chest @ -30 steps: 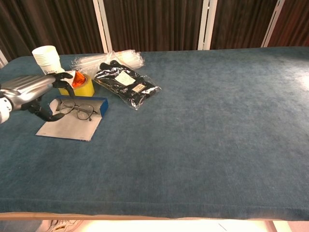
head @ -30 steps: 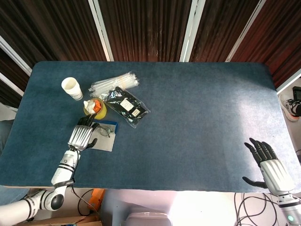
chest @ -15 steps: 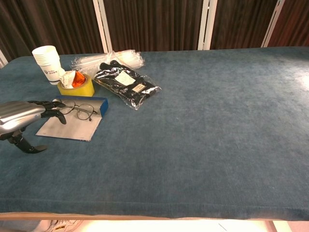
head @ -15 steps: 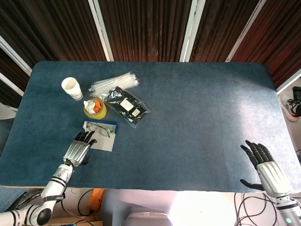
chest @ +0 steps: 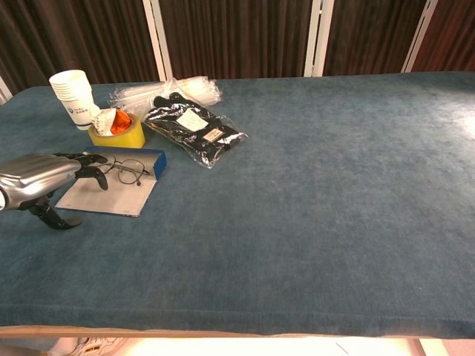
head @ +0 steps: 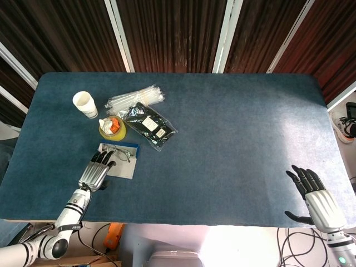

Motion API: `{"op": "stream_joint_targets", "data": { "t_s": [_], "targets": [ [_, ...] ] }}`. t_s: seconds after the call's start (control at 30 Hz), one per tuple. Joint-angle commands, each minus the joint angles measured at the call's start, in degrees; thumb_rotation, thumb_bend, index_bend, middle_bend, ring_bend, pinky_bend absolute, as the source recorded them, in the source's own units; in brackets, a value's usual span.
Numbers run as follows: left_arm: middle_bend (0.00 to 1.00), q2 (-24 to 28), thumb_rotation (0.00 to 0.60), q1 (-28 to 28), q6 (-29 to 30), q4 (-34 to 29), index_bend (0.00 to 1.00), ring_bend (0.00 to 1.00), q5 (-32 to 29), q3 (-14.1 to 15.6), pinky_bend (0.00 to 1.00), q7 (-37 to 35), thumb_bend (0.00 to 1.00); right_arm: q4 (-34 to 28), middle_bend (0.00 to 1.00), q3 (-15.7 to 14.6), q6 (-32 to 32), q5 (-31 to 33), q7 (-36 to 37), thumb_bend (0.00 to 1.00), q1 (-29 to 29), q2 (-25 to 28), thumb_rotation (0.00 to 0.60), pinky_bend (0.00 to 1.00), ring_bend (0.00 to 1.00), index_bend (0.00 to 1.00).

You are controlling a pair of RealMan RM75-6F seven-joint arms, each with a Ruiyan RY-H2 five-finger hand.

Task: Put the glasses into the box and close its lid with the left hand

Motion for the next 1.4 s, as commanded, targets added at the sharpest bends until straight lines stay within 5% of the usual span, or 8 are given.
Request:
{"op": "stream_joint_targets", "data": {
  "t_s": [0.03,0.63,1.4],
  "targets": [
    [0.0,-0.2,0.6,-0.3,-0.6,0.4,0.28,0.0,-0.6,-0.1,0.07,0.3,0.29,0.0,0.0,0.0,0.0,0.0,-0.1,0.12,0.0,0.0,0.6,0.0,0.0,0.0],
    [0.0,-0.5,0.6,-1.3,-1.9,1.6,0.27,0.0,-3.2,-0.4,0.07,1.5,0.29,0.0,0.0,0.1,0.0,0.2,-0.2,0.12,0.0,-0.1,0.6,0.0,0.0,0.0],
    [0.0,-1.6,0.6,-2.4,-3.5,3.7,0.42,0.0,-3.7,-1.0,0.08,-1.1,0.32,0.0,0.0,0.1,-0.2,0.4,-0.8,0.12,0.0,-0.2,0.6,0.0,0.0,0.0]
  ]
}}
